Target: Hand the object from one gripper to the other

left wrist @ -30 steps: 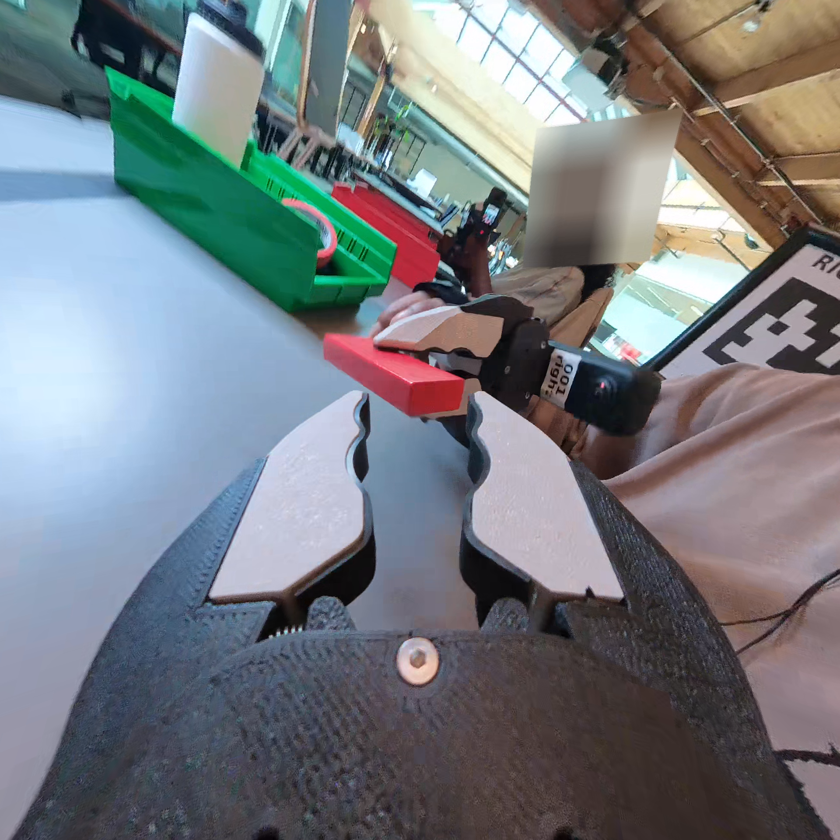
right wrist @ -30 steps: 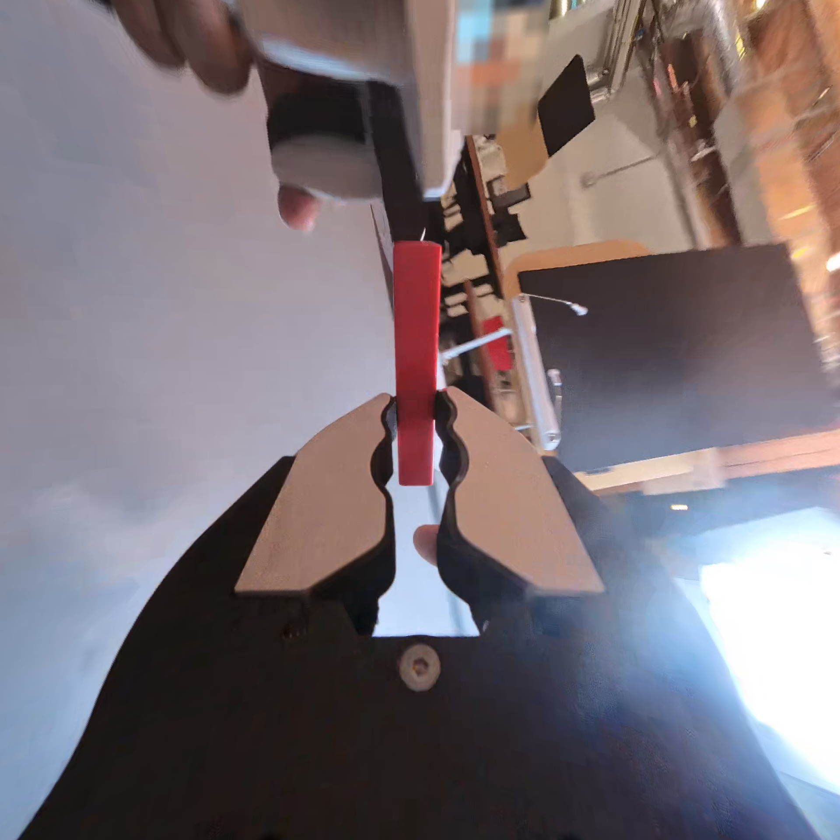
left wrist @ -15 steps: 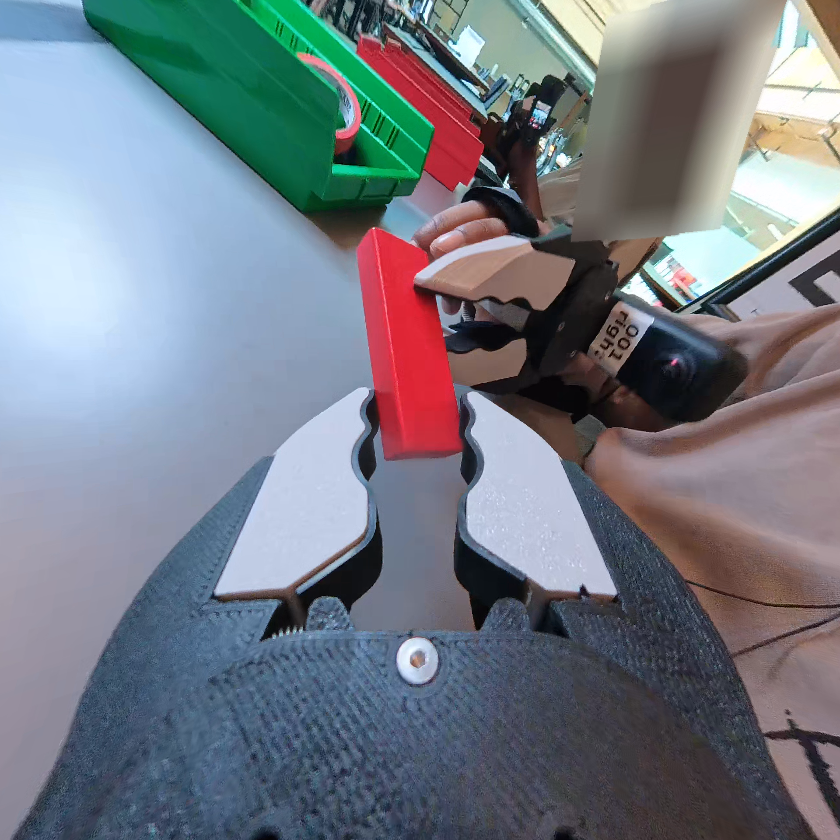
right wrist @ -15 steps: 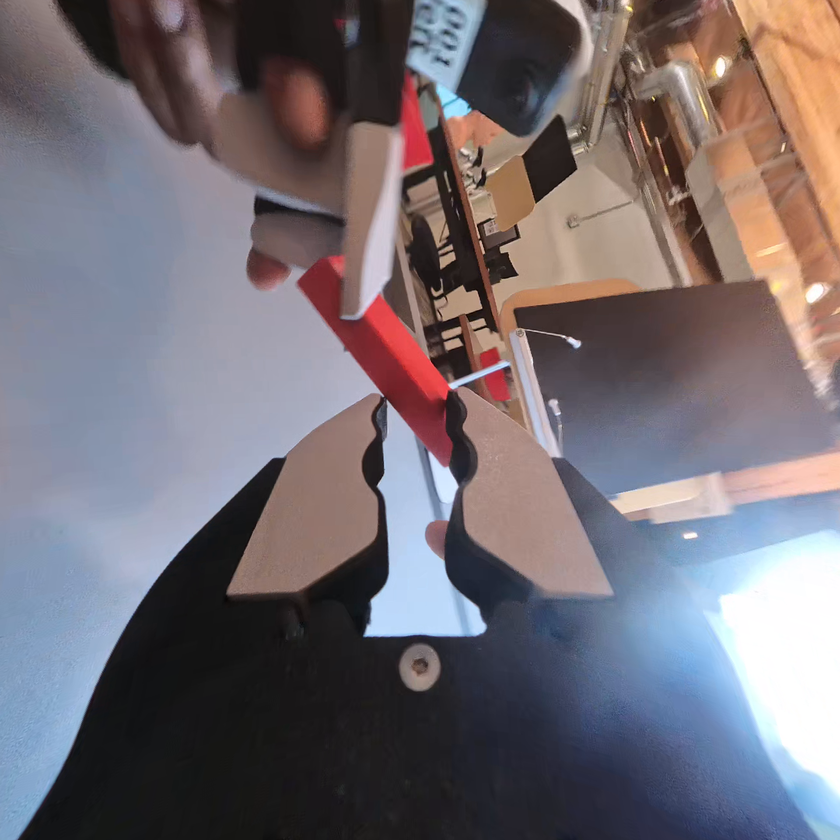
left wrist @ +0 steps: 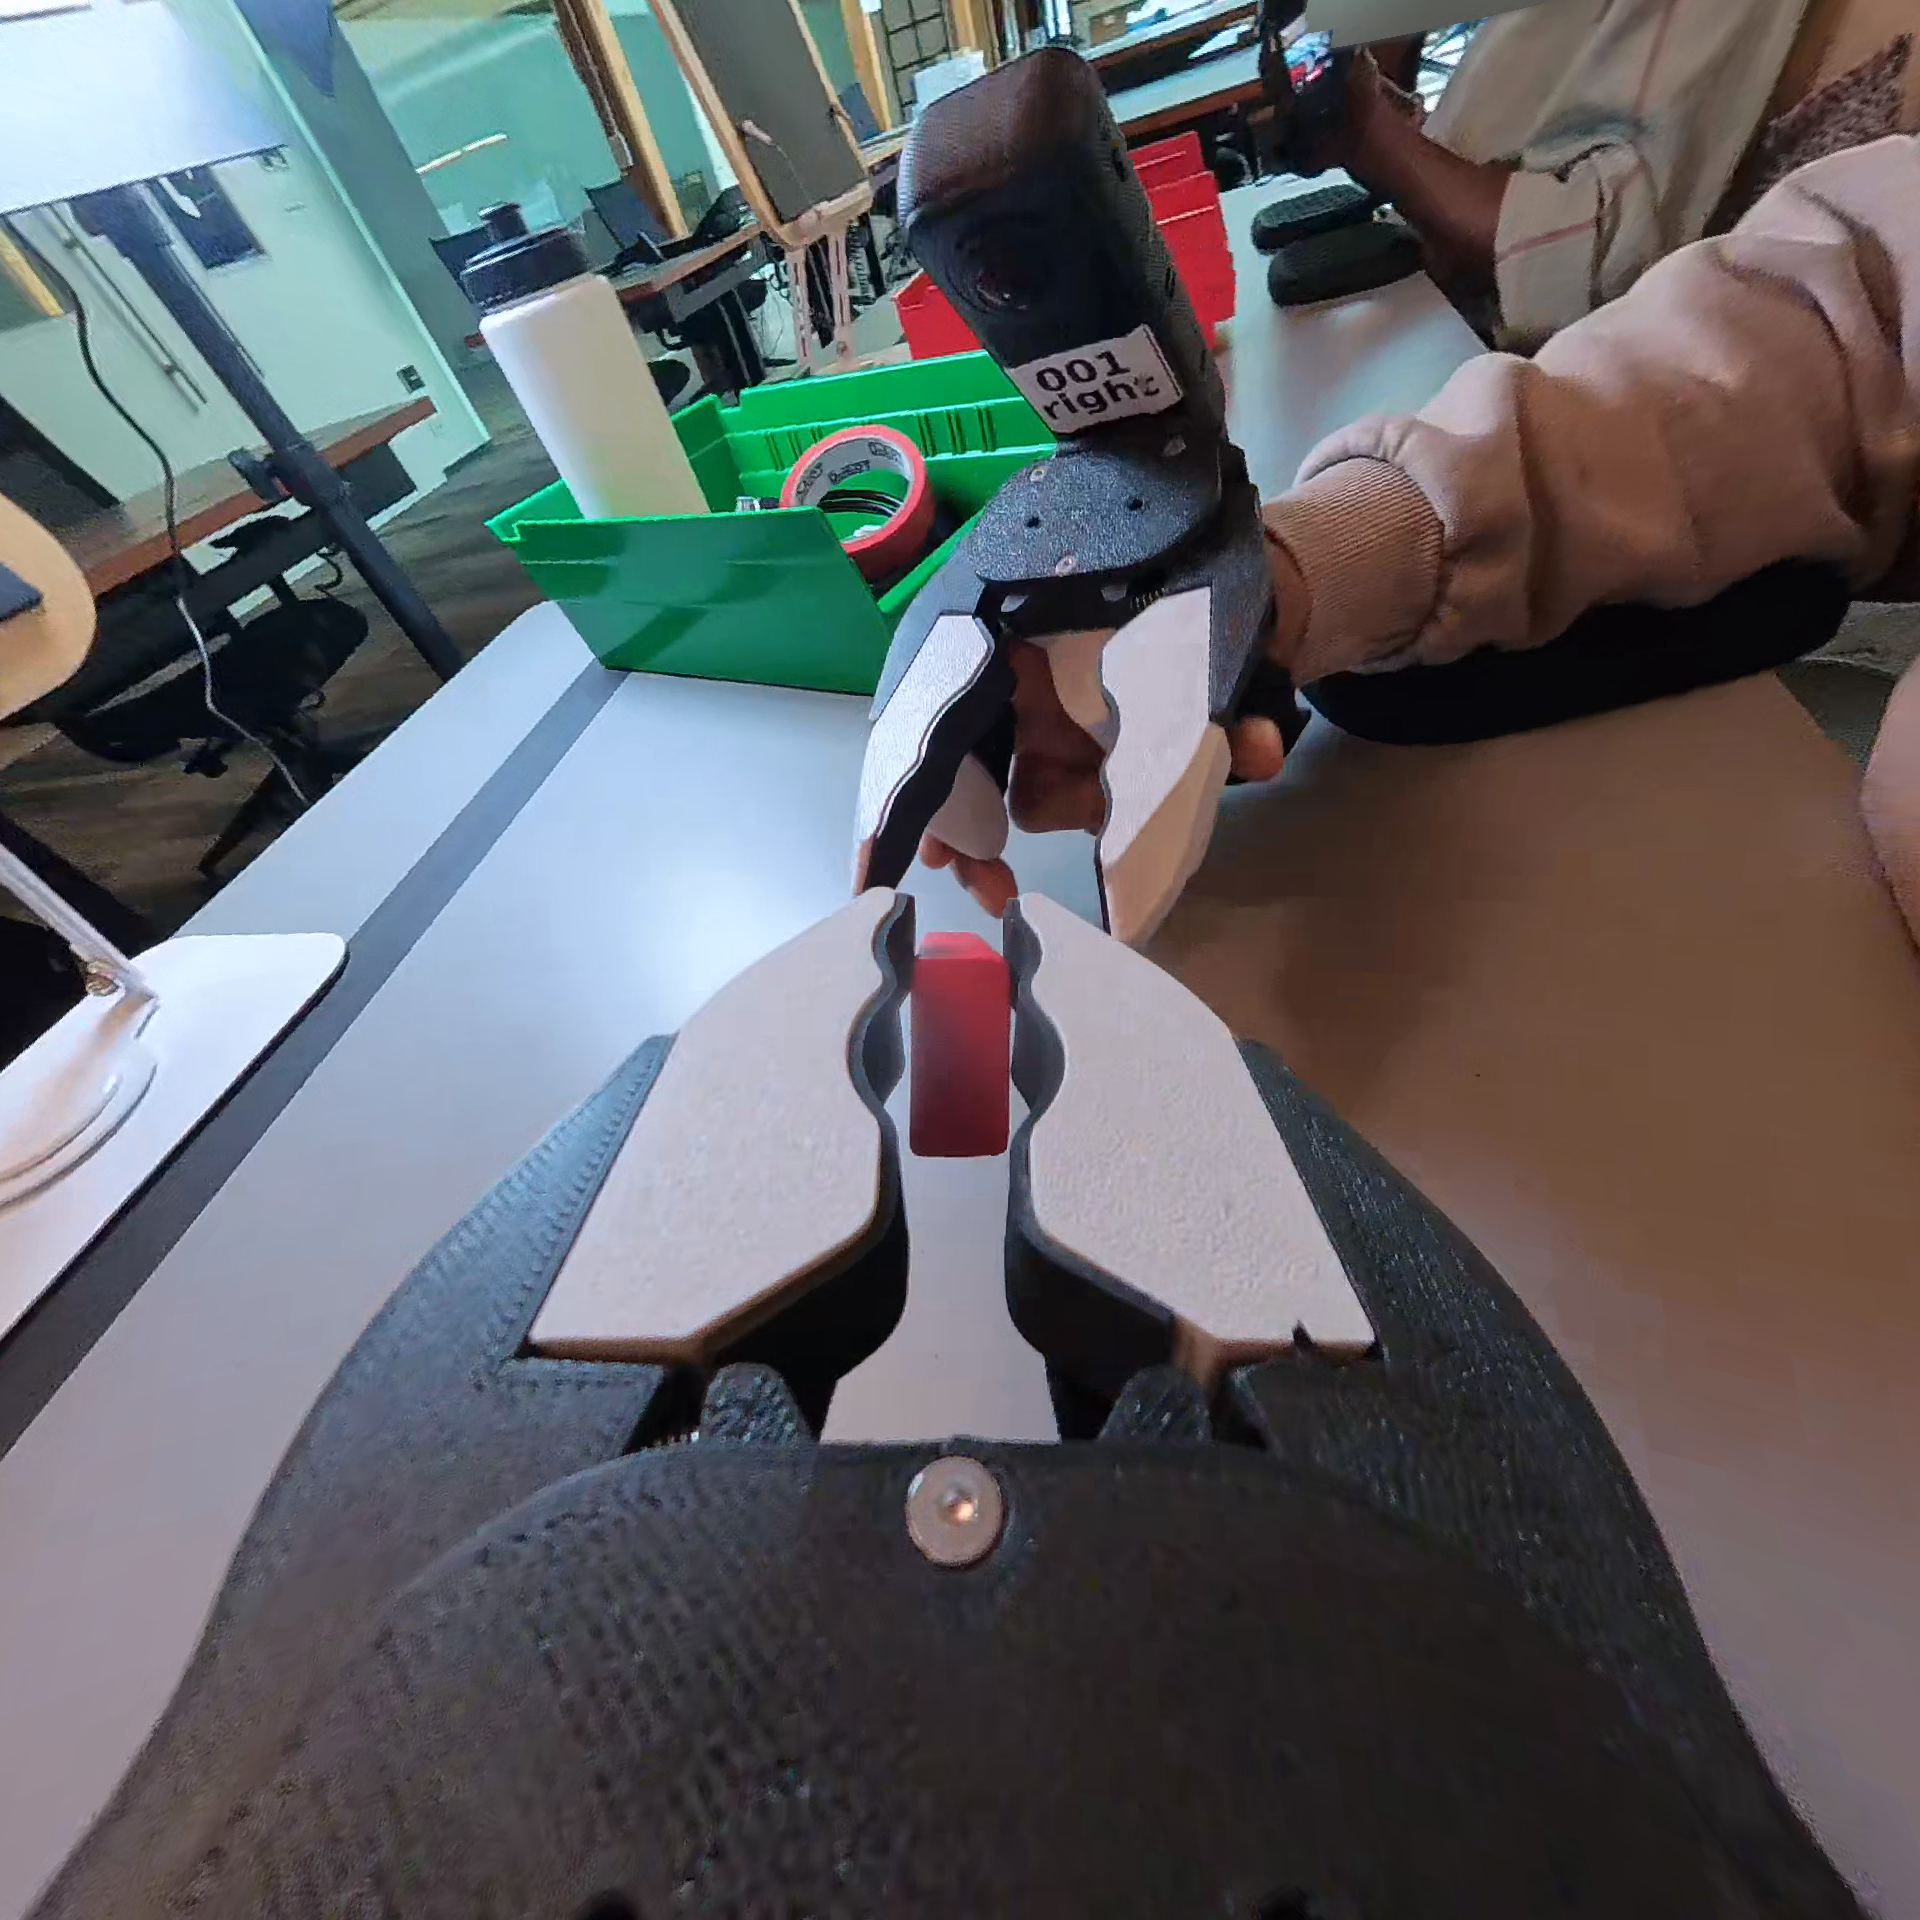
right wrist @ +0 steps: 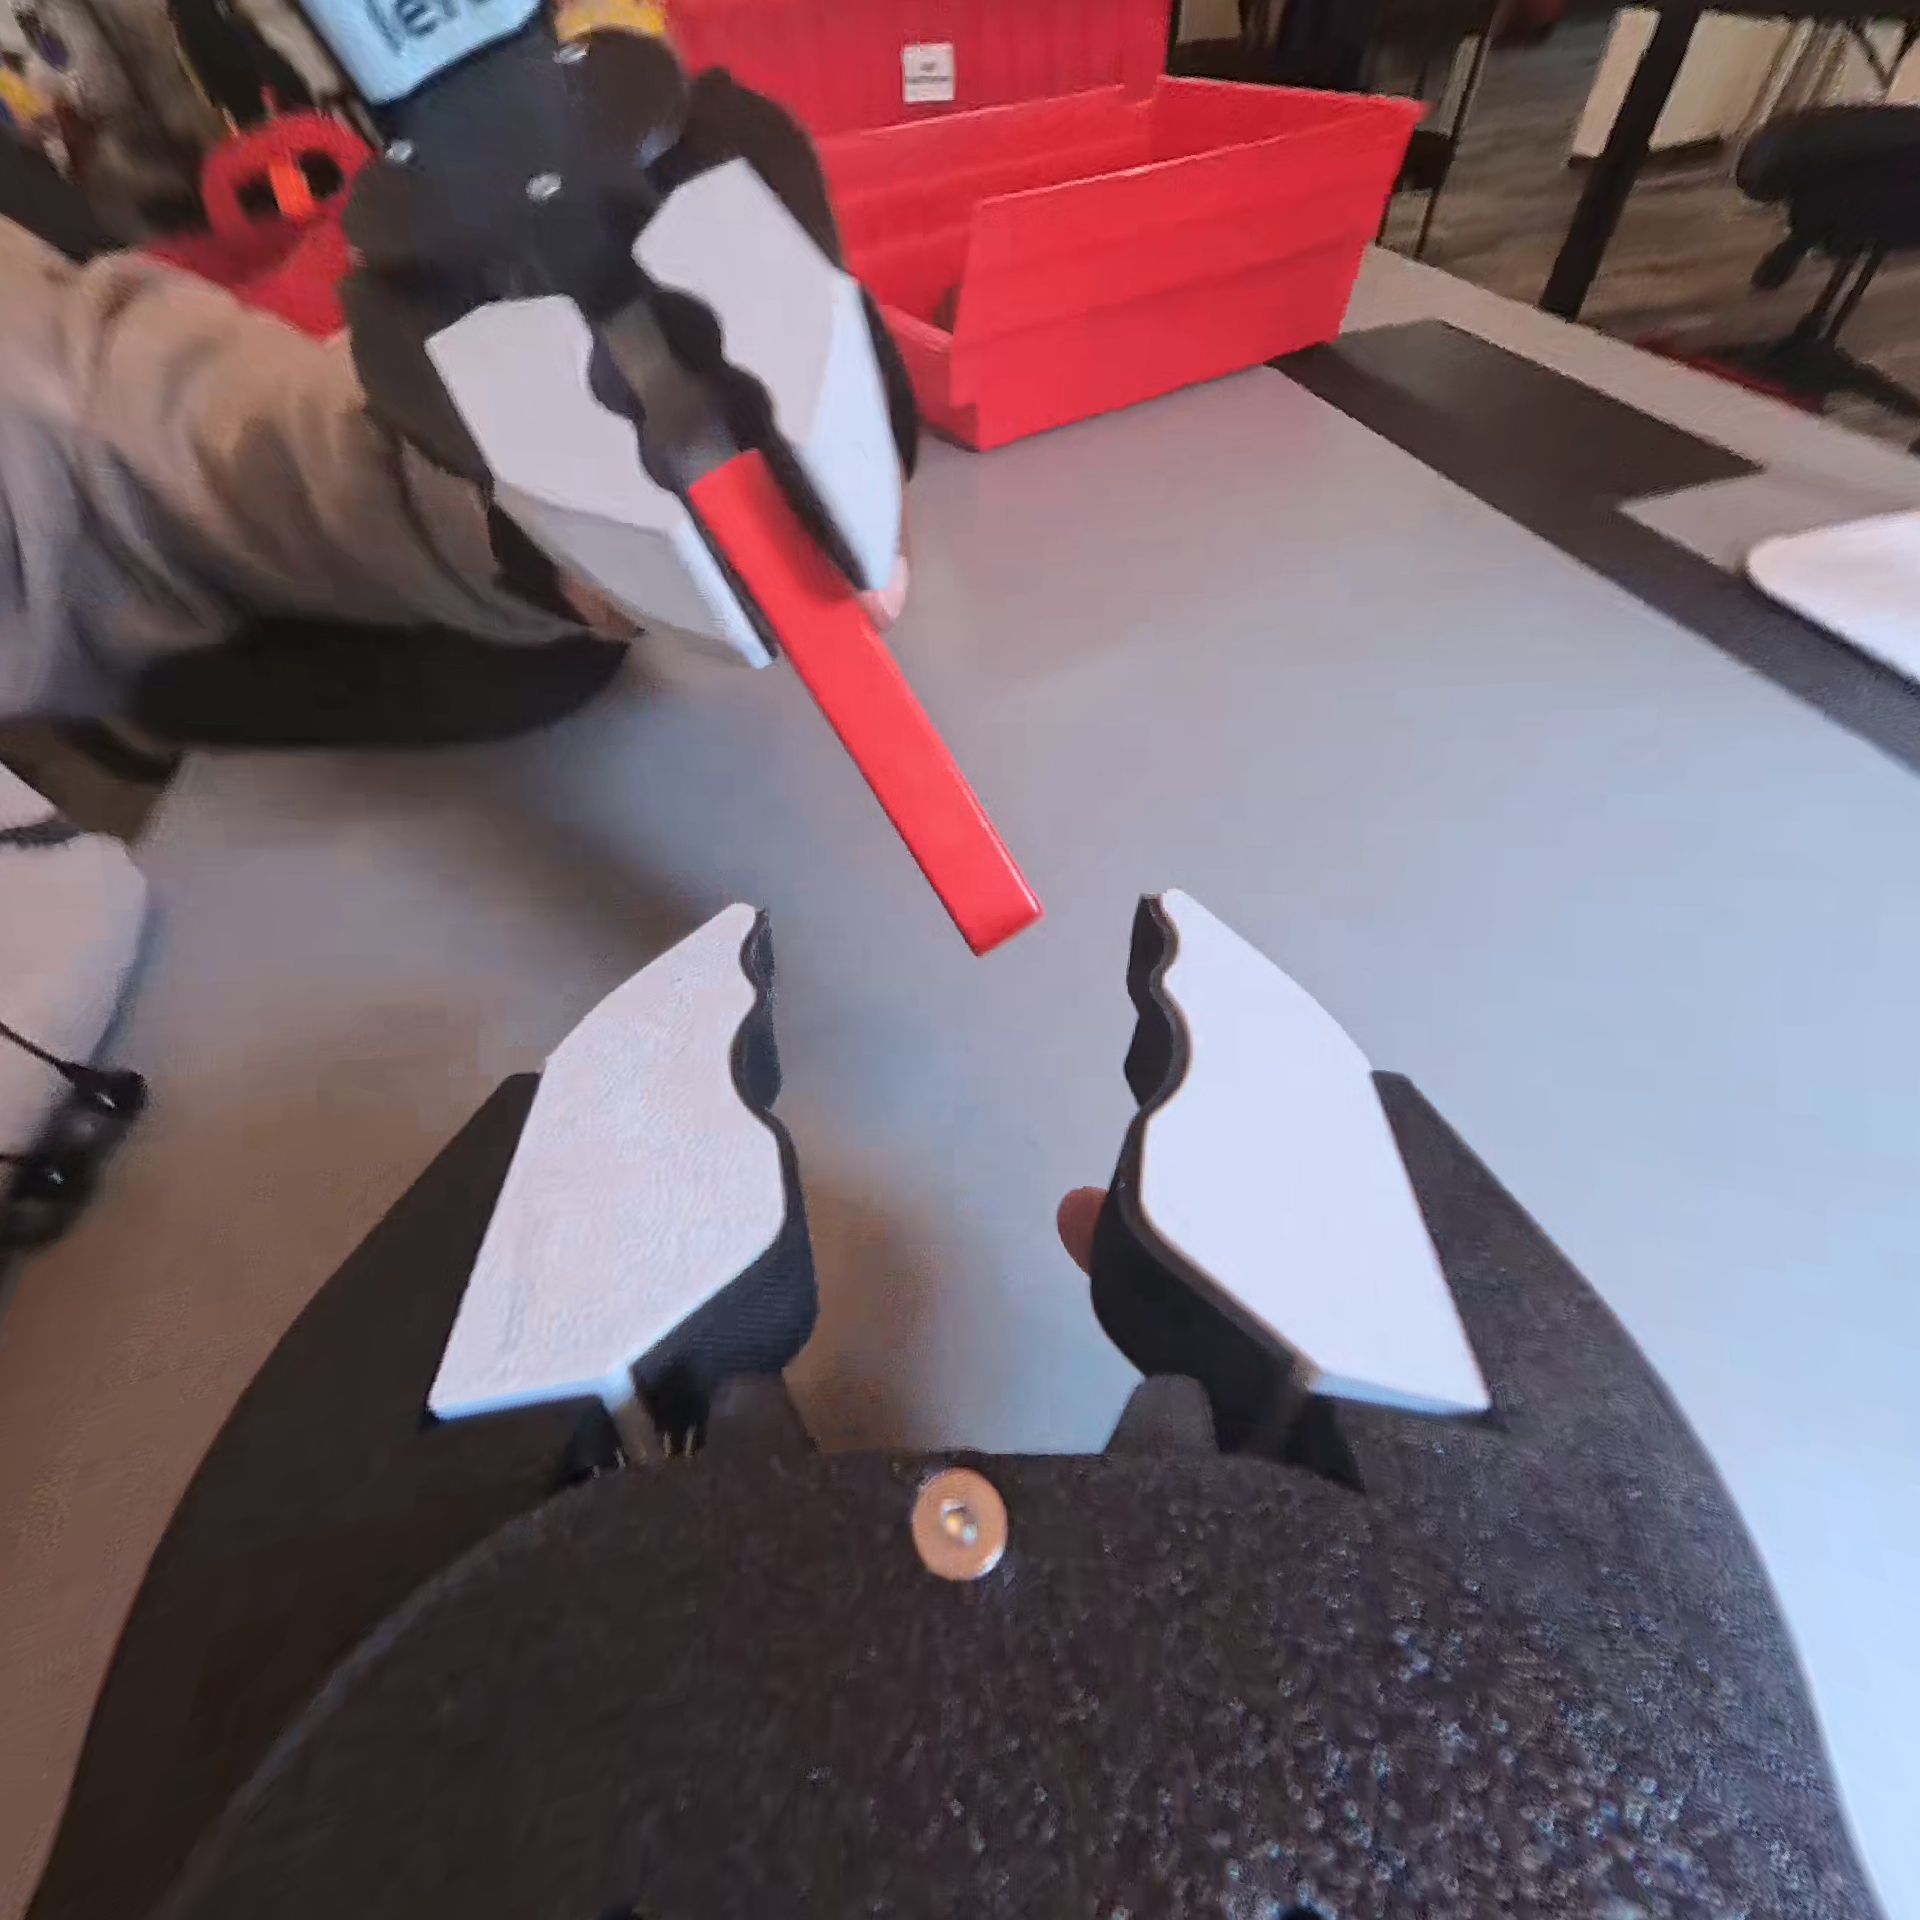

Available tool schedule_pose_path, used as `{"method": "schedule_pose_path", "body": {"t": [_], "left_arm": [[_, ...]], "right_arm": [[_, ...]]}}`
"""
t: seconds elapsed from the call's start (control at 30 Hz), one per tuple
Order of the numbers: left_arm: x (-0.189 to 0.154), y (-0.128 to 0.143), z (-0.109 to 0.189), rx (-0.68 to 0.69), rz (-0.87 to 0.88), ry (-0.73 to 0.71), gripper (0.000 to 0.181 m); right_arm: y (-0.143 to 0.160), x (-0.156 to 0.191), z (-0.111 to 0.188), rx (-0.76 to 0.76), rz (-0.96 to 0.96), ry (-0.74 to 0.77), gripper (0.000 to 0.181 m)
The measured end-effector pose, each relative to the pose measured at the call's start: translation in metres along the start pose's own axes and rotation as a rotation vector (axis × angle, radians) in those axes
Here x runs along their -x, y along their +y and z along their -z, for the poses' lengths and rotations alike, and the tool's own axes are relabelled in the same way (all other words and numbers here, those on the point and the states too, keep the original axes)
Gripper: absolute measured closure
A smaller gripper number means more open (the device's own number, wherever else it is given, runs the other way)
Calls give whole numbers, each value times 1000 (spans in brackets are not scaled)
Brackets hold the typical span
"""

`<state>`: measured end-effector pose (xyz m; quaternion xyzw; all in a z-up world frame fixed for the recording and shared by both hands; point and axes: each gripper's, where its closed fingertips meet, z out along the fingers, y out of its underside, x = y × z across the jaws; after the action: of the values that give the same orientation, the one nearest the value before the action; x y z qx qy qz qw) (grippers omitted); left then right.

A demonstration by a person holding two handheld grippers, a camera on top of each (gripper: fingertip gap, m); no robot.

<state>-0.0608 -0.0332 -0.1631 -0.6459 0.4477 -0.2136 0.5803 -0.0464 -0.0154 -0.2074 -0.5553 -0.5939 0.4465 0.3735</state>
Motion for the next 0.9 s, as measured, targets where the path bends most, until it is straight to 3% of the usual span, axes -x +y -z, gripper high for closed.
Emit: {"method": "schedule_pose_path", "body": {"t": [0.13, 0.23, 0.27, 0.4, 0.57, 0.67, 0.8, 0.9], "left_arm": [[-20, -15, 1, -88, -8, 99, 165], [-17, -15, 2, -101, 22, 96, 165], [-14, -15, 3, -111, 39, 99, 165], [7, -1, 1, -77, 219, 63, 162], [32, 19, -1, -67, 591, 44, 147], [39, 19, 2, -153, 853, 121, 143], [35, 25, -1, -175, 1122, 265, 128], [9, 11, 0, -181, 1216, 515, 143]], "right_arm": [[-3, 3, -4, 10, 202, 104, 134], [-1, 9, -2, 22, 327, 110, 159], [-3, 8, 0, 20, 368, 128, 160], [-11, -15, 12, 71, 634, 347, 163], [-18, -39, 23, 180, 1031, 662, 163], [-27, -35, 22, 173, 1230, 757, 163], [-37, -25, 21, 140, 1339, 789, 163], [-39, -21, 21, 122, 1369, 788, 163]]}}
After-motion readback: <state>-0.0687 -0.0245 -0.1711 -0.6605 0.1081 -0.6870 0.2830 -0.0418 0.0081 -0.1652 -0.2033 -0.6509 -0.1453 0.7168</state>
